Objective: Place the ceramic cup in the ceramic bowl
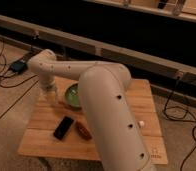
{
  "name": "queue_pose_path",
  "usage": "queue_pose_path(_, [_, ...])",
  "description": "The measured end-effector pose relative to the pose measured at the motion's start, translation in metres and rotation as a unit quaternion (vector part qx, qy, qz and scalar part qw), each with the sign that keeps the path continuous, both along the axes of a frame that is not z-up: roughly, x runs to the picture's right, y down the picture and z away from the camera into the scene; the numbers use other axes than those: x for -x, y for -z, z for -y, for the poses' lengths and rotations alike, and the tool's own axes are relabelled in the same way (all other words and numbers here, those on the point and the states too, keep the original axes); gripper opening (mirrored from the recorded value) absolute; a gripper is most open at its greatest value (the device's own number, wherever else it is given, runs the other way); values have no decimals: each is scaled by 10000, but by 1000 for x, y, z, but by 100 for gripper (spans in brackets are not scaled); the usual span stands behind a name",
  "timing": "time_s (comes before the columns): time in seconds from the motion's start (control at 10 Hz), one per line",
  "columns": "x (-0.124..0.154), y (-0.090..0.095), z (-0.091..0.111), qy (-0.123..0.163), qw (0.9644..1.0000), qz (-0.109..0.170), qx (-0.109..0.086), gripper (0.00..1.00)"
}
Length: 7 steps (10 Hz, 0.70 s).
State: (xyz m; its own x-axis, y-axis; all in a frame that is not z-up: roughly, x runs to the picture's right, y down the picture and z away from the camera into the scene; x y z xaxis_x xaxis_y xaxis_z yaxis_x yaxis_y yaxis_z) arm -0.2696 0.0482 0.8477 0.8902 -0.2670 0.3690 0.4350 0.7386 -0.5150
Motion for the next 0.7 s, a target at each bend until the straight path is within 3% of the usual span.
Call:
queue_pose_path(0.2, [3, -14, -7, -11, 9999, -112, 15, 53])
queue_pose_path(0.4, [5, -24, -8, -48, 9998, -195, -12, 30])
queue_pose_path(0.7, [6, -18, 6, -146, 9998, -132, -71, 3])
